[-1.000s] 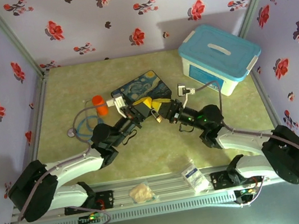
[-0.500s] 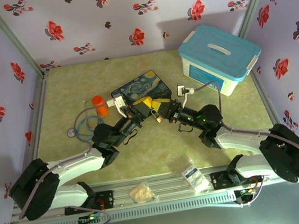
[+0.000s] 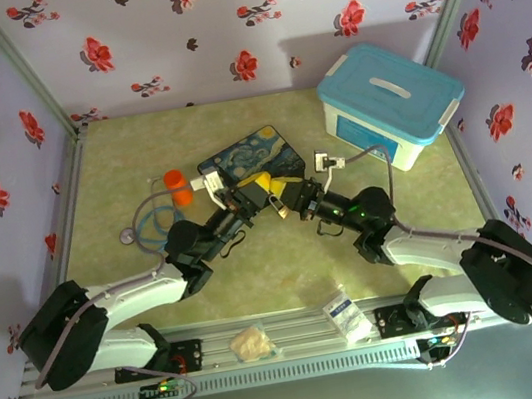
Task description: Unlock a padlock with a key
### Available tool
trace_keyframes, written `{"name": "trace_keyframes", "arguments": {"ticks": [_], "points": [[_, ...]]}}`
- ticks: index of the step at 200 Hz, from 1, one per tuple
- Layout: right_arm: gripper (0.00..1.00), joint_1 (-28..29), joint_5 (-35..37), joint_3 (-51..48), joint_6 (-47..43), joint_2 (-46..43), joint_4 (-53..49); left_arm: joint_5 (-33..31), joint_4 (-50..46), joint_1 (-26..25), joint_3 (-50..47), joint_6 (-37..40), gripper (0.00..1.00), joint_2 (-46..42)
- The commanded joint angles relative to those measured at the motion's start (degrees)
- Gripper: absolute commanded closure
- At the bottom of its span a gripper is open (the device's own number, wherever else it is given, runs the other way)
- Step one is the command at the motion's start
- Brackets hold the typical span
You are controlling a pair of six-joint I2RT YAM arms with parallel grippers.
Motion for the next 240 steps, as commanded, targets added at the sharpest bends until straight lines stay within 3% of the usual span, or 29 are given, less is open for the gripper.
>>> {"name": "trace_keyframes", "arguments": {"ticks": [1, 21, 54, 90, 129, 161, 203, 220, 240], "points": [[1.00, -0.1, 1.4, -1.8, -3.2, -5.0, -2.2, -2.7, -1.3, -0.1, -1.1, 0.4, 0.86, -1.0], [1.00, -0.9, 2.9, -2.3, -7.0, -11.4, -15.8, -5.9, -21.1, 0.6, 2.0, 2.0, 0.51, -5.8], [1.00, -2.0, 6.1, -2.8, -12.6, -20.3, -36.4, -12.9, -35.1, 0.7, 2.3, 2.6, 0.39, -9.5], [1.00, -6.3, 6.6, -3.6, -12.8, -23.8, -49.7, -15.6, -51.1, -0.2, 7.3, 2.7, 0.38, -4.5], [1.00, -10.7, 9.6, -2.0, -15.1, -26.0, -64.7, -16.3, -55.7, -1.4, 11.4, 4.4, 0.36, 9.5], [1.00, -10.7, 8.9, -2.4, -15.6, -27.3, -65.7, -16.4, -57.1, -1.8, 17.0, 5.1, 0.32, 19.9], [1.00, -10.7, 9.3, -3.7, -15.5, -28.5, -66.1, -20.2, -58.8, -1.5, 20.2, 3.8, 0.31, 26.6], [1.00, -10.7, 9.1, -4.3, -15.3, -28.7, -65.9, -18.5, -55.3, -0.9, 20.2, 2.7, 0.31, 28.7], [1.00, -10.7, 9.2, -4.7, -15.3, -28.9, -65.6, -17.8, -59.3, -0.4, 23.9, 2.6, 0.32, 31.2]]}}
